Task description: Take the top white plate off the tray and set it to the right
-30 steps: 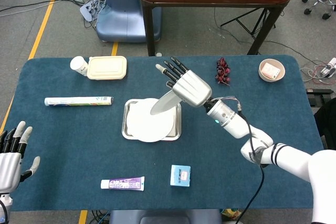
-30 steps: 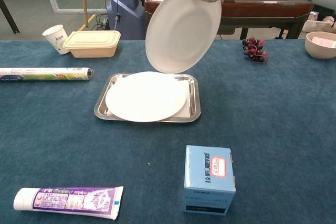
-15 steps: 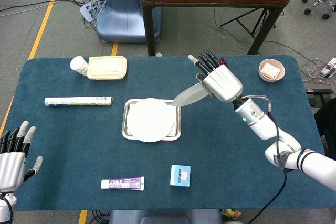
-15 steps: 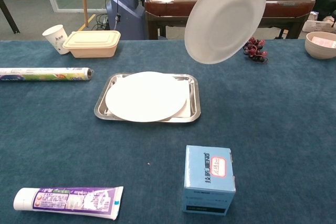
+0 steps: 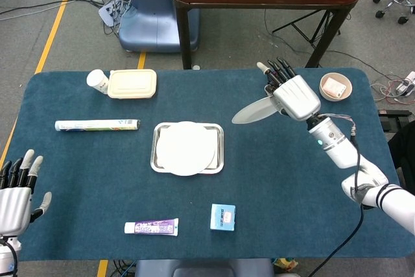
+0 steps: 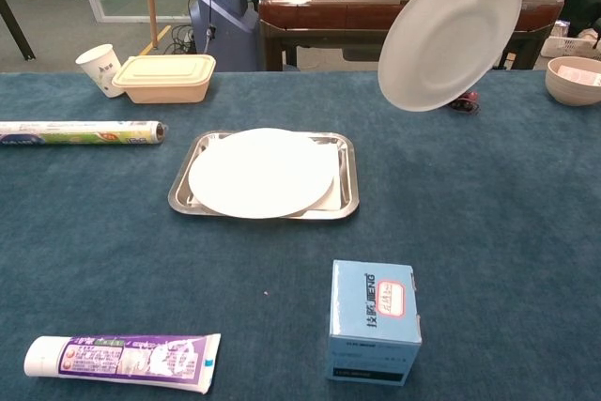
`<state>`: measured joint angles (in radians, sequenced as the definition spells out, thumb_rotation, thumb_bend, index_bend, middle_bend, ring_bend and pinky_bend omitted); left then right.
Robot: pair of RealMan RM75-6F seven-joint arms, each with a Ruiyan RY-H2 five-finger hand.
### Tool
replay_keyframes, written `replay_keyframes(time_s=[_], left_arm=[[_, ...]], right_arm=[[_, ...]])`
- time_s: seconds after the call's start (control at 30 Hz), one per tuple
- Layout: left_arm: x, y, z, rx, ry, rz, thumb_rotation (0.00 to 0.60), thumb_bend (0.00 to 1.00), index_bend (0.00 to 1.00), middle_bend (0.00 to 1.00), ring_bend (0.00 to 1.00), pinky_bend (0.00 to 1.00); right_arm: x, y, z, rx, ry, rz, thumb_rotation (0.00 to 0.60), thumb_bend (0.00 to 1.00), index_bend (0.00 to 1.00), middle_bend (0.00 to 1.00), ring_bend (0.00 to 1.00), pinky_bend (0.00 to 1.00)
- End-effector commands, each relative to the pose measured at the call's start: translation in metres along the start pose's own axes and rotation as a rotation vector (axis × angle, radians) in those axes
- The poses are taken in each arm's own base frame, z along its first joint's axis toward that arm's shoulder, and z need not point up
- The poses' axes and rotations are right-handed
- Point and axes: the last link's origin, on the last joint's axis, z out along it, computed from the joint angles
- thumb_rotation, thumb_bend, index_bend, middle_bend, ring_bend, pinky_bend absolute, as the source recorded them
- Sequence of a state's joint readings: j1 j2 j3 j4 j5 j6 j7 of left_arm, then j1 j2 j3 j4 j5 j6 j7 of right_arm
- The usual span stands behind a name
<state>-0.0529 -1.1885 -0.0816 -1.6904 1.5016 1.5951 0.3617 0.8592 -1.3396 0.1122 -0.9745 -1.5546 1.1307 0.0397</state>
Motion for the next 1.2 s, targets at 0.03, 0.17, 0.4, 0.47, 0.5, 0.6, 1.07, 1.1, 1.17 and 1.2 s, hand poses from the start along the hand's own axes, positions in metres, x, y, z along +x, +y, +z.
replay_keyframes(time_s=[0.03, 0.17, 0.4, 0.47, 0.5, 0.6, 1.07, 1.1, 1.17, 1.2], left_arm=[[0.000, 0.000, 0.000, 0.002, 0.000, 0.000, 0.600, 0.32, 0.00, 0.00, 0.00, 0.00], [-0.002, 0.001, 0.002, 0.008, -0.006, 0.010, 0.600, 0.32, 0.00, 0.00, 0.00, 0.00], [-0.004, -0.001, 0.002, 0.010, -0.011, 0.013, 0.600, 0.32, 0.00, 0.00, 0.00, 0.00], [-0.003, -0.002, 0.003, 0.011, -0.008, 0.011, 0.600, 0.32, 0.00, 0.00, 0.00, 0.00], [-0.003, -0.002, 0.003, 0.012, -0.006, 0.012, 0.600, 0.32, 0.00, 0.00, 0.00, 0.00], [-0.002, -0.002, 0.003, 0.011, -0.008, 0.011, 0.600, 0.32, 0.00, 0.00, 0.00, 0.00], [-0.004, 0.002, 0.001, -0.006, -0.011, 0.016, 0.600, 0.32, 0.00, 0.00, 0.00, 0.00], [-0.004, 0.002, 0.001, -0.006, -0.012, 0.017, 0.600, 0.32, 0.00, 0.00, 0.00, 0.00], [-0.005, 0.003, 0.001, -0.009, -0.013, 0.016, 0.600, 0.32, 0.00, 0.00, 0.00, 0.00], [-0.005, 0.003, 0.001, -0.009, -0.013, 0.016, 0.600, 0.32, 0.00, 0.00, 0.00, 0.00]], right_arm=[[-0.005, 0.004, 0.002, -0.010, -0.011, 0.013, 0.600, 0.62, 0.60, 0.08, 0.00, 0.00], [-0.013, 0.006, 0.007, -0.015, -0.025, 0.024, 0.600, 0.62, 0.60, 0.08, 0.00, 0.00], [-0.032, 0.002, 0.011, -0.017, -0.051, 0.049, 0.600, 0.61, 0.60, 0.08, 0.00, 0.00], [-0.035, 0.002, 0.011, -0.019, -0.056, 0.055, 0.600, 0.61, 0.60, 0.08, 0.00, 0.00], [-0.037, 0.002, 0.011, -0.019, -0.058, 0.055, 0.600, 0.61, 0.60, 0.08, 0.00, 0.00], [-0.039, 0.002, 0.010, -0.017, -0.056, 0.069, 0.600, 0.61, 0.60, 0.08, 0.00, 0.00], [-0.054, -0.011, -0.009, 0.032, -0.071, 0.082, 0.600, 0.60, 0.60, 0.08, 0.00, 0.00], [-0.055, -0.012, -0.010, 0.035, -0.072, 0.079, 0.600, 0.60, 0.60, 0.08, 0.00, 0.00], [-0.056, -0.013, -0.012, 0.040, -0.073, 0.078, 0.600, 0.60, 0.60, 0.08, 0.00, 0.00], [-0.056, -0.013, -0.013, 0.041, -0.073, 0.078, 0.600, 0.60, 0.60, 0.08, 0.00, 0.00]])
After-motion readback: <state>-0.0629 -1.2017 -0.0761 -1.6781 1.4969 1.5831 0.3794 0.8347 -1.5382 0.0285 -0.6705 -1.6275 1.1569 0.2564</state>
